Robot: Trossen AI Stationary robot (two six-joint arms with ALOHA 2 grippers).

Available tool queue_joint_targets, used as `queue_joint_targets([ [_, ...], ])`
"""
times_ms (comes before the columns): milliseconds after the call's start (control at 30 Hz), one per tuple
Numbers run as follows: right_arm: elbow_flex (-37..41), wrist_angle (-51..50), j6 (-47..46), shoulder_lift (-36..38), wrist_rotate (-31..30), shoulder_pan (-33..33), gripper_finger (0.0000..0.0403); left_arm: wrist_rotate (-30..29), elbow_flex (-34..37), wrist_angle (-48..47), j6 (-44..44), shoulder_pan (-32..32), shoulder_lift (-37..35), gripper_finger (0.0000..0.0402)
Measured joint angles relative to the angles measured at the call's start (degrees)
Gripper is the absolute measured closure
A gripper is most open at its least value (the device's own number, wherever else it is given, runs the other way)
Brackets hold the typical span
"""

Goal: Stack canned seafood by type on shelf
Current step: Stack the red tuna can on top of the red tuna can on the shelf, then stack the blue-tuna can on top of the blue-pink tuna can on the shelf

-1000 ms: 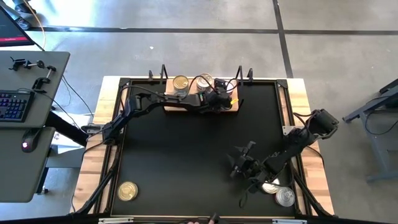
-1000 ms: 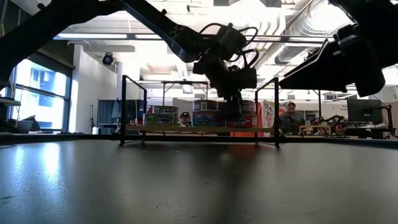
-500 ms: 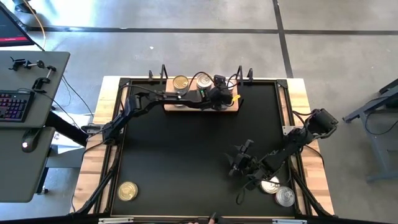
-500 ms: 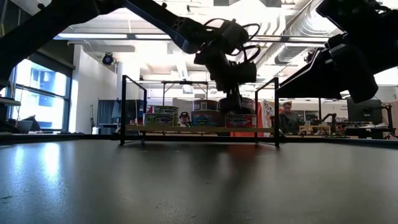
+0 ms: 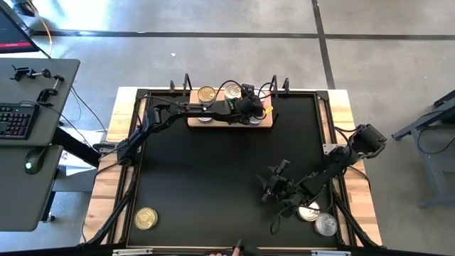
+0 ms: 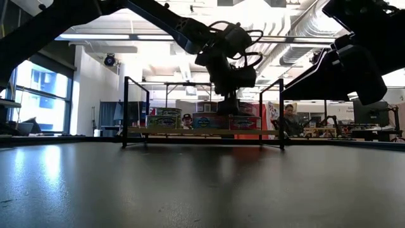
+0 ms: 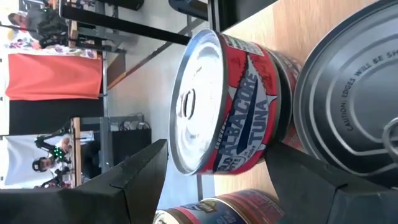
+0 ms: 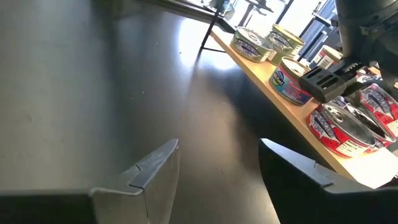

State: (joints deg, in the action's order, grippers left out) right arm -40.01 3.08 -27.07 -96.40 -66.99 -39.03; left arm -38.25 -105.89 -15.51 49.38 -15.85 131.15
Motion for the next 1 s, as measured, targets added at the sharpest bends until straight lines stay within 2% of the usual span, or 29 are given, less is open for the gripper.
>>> queue_joint_targets([
  [300,0.0,-0.1,0.01,-0.02,-0.01,0.0,0.0194,0.04,0.0,-1.53,0.66,0.28,-0.01,0.0142],
  [667,0.0,-0.45,-0.07,-0.02,0.0,0.0,0.0194,0.23,0.02,-3.99,-0.71,1.67,-3.86,0.0142],
  [800,0.0,-0.76,-0.07,-0.02,1.21,0.0,0.0194,0.28,0.01,-10.48,-10.19,4.45,-6.5,0.0142],
  [1000,-0.02,-1.28,-2.62,-0.02,4.5,-0.01,0.0194,0.26,0.53,-32.47,-33.75,10.45,-10.21,0.0157],
])
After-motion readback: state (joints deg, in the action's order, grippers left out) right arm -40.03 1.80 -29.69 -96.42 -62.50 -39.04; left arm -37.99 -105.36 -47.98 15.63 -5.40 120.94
